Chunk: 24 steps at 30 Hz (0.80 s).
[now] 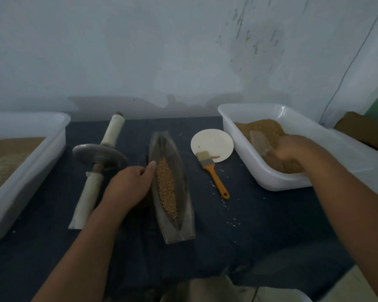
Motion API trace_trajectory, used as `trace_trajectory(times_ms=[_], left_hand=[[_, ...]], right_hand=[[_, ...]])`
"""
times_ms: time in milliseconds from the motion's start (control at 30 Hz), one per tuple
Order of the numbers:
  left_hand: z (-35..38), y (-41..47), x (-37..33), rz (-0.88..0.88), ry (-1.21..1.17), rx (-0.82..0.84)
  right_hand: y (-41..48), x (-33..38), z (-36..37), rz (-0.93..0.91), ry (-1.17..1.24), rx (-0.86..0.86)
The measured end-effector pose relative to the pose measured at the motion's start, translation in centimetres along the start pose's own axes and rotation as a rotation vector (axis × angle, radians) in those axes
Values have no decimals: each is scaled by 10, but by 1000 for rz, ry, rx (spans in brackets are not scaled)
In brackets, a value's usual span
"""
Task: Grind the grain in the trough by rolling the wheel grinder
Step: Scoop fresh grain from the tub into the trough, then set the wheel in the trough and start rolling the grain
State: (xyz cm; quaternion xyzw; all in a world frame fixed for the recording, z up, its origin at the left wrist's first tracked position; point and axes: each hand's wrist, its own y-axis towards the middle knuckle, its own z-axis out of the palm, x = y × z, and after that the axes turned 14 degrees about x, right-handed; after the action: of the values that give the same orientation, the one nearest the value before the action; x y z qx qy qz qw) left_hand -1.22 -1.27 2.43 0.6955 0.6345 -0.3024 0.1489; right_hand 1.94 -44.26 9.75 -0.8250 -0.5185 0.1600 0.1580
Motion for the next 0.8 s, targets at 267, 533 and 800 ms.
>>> trace_trajectory(times_ms=[267,533,800], left_hand=[[-44,-67,73,-317,237,-389],[-38,-36,86,-334,154,-200],[-53,-44,76,60,189,-417]], right_hand=[[-95,58,-3,-528,448,-506],[-121,161,38,-917,404,-425],[-120,193,19,-1102,122,-817]])
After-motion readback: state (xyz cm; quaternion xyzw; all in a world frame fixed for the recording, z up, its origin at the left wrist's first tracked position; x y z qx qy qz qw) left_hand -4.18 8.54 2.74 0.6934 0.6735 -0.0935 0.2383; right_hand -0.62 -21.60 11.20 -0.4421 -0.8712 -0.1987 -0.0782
